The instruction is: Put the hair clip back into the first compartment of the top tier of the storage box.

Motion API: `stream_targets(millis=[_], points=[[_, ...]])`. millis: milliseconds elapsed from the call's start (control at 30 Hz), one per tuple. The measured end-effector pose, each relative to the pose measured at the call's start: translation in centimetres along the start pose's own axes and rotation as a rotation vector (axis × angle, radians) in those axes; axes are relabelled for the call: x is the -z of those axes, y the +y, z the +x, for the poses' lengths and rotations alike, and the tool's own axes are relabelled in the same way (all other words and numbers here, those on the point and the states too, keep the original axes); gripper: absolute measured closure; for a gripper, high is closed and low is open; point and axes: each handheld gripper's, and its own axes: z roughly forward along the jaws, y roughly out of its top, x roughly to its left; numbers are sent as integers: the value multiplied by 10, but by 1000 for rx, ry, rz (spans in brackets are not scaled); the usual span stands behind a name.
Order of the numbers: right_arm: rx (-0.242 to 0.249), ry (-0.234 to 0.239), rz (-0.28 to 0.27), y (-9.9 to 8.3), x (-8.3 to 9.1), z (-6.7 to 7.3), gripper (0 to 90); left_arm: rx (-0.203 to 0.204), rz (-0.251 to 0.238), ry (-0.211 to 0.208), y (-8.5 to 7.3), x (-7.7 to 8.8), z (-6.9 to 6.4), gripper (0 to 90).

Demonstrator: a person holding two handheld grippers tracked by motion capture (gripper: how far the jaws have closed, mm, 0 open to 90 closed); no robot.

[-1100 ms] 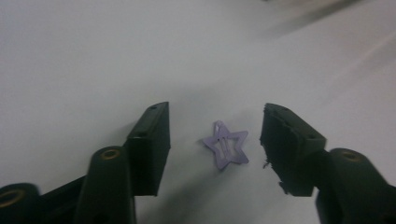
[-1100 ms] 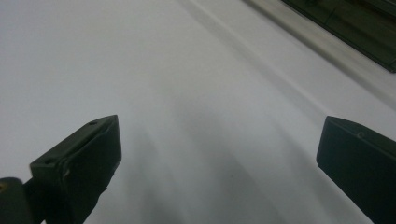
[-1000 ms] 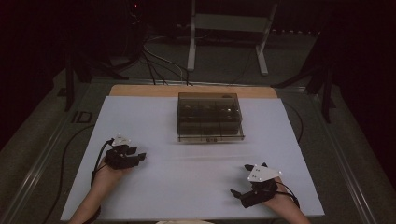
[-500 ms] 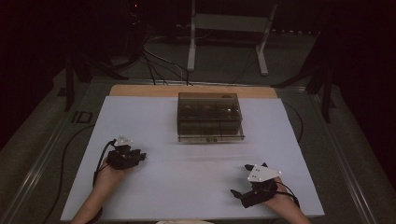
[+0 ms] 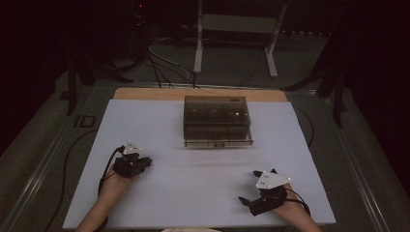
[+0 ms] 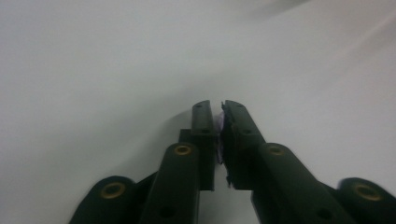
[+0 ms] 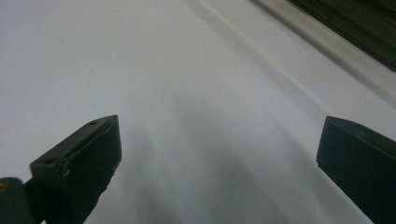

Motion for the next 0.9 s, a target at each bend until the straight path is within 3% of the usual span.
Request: stream_targets(millis=[67, 100, 233, 900], points=[[-2, -1, 0, 0, 0, -1, 6, 8, -13, -19, 2, 2, -2, 899], [-3, -1, 0, 0, 0, -1, 7, -3, -13, -22, 2, 2, -3, 900], [-3, 1, 0, 0, 0, 0, 7, 15, -20, -58, 3, 2, -2, 900], [-9, 1, -6, 1, 1, 0, 6, -36, -28, -107, 16, 14, -12, 900]])
